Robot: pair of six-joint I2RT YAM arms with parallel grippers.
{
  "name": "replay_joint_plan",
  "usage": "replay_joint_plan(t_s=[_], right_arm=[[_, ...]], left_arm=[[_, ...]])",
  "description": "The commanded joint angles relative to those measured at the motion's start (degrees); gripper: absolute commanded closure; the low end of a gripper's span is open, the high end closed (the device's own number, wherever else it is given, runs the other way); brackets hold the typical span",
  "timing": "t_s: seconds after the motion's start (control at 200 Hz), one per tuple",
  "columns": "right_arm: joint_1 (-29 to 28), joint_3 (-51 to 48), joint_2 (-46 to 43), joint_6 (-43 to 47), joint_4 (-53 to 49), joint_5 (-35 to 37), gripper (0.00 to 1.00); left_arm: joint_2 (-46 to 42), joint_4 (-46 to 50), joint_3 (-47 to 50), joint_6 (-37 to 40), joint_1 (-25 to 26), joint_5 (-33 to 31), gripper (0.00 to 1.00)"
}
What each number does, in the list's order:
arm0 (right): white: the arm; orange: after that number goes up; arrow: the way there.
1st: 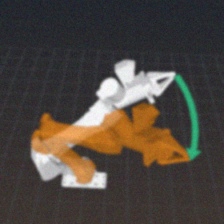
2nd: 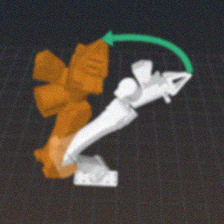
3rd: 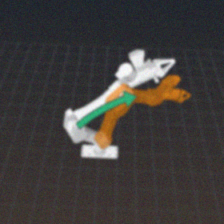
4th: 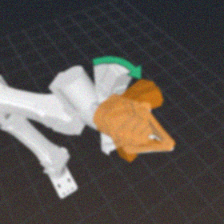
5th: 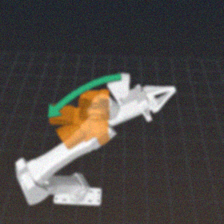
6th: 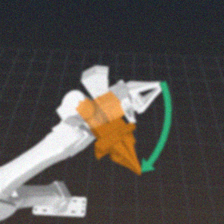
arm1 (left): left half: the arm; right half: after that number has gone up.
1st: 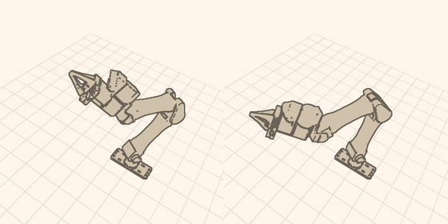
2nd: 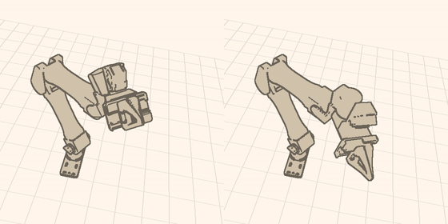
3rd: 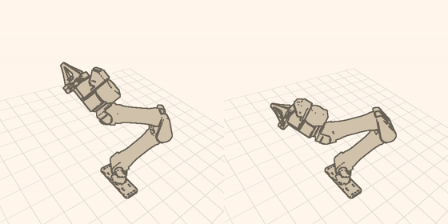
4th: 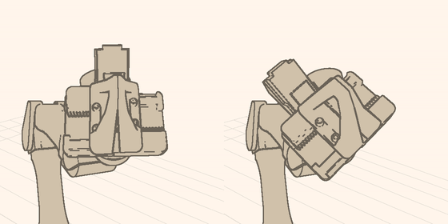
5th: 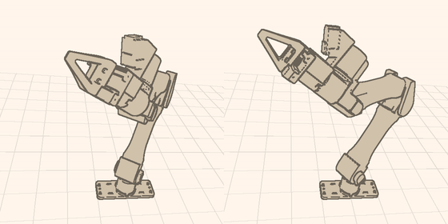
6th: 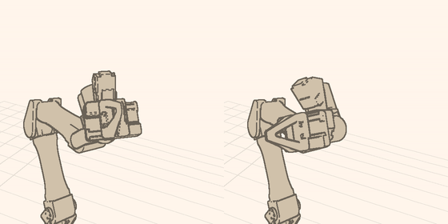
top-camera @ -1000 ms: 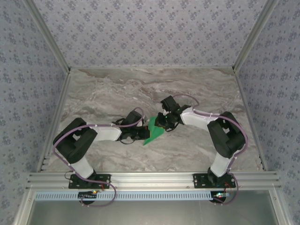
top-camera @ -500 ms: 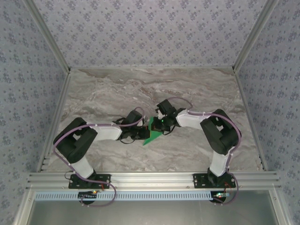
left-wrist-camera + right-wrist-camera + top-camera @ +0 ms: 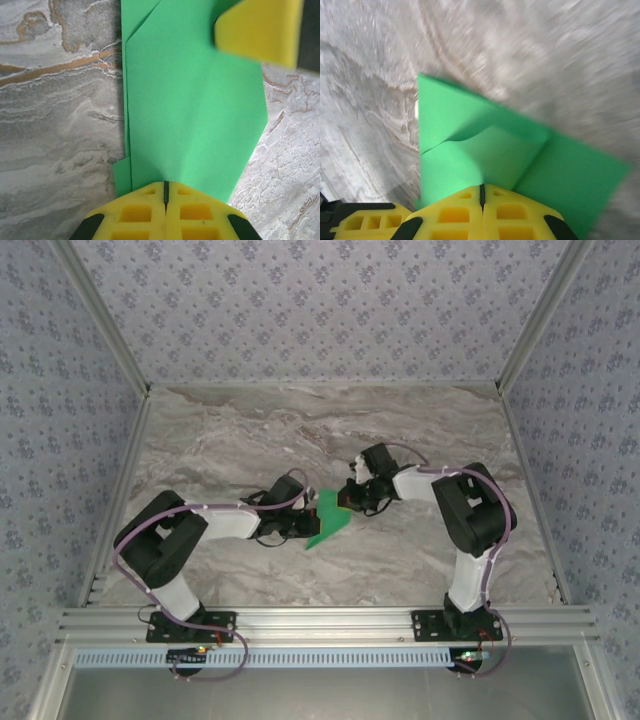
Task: Fold a paper plane with a square sheet of paper (pick it up from the middle)
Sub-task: Fourth fold the wing at the center of the table.
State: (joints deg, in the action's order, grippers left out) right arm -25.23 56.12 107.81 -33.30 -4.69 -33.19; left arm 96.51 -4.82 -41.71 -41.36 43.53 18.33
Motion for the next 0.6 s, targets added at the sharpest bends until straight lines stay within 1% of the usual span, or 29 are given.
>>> replay_joint_plan(t_s=[0.0,0.095,0.19,0.245,0.385,0.475,0.505,0.595], right_arm=[[6.5,2.7,3.6,2.8,-0.3,6.6,0.98],[9.2,5.4,3.8,2.6,-1.6,5.9,0.98],[9.0,5.3,0.3,2.2,-0.7,2.9,0.98],[7.4,3.6,-2.9,1.4,1.0,2.1,0.98],[1.4,-2.0,-9.8,-1.5,4.9,4.1,0.98],[-2.8,-3.5,-9.5,-2.3,5.2,4.8,0.98],[-4.0,-4.1,-9.1,-4.1,5.7,5.1,0.98],[-6.7,-4.6,-6.8,-5.1,6.9,5.1,0.98]], left_arm=[[3.4,12.3,4.2,1.4,0.7,-0.9,1.00],[3.3,12.0,3.8,1.5,0.8,-0.8,1.00],[3.2,11.9,3.2,1.5,0.8,-1.1,1.00],[3.3,11.9,2.9,1.4,0.9,-1.4,1.00],[3.7,11.8,2.4,1.1,0.8,-2.0,1.00],[3.9,11.8,2.4,1.0,0.8,-2.0,1.00],[3.9,11.7,2.4,1.0,0.8,-2.0,1.00],[3.9,11.9,2.3,1.1,0.8,-2.0,1.00]])
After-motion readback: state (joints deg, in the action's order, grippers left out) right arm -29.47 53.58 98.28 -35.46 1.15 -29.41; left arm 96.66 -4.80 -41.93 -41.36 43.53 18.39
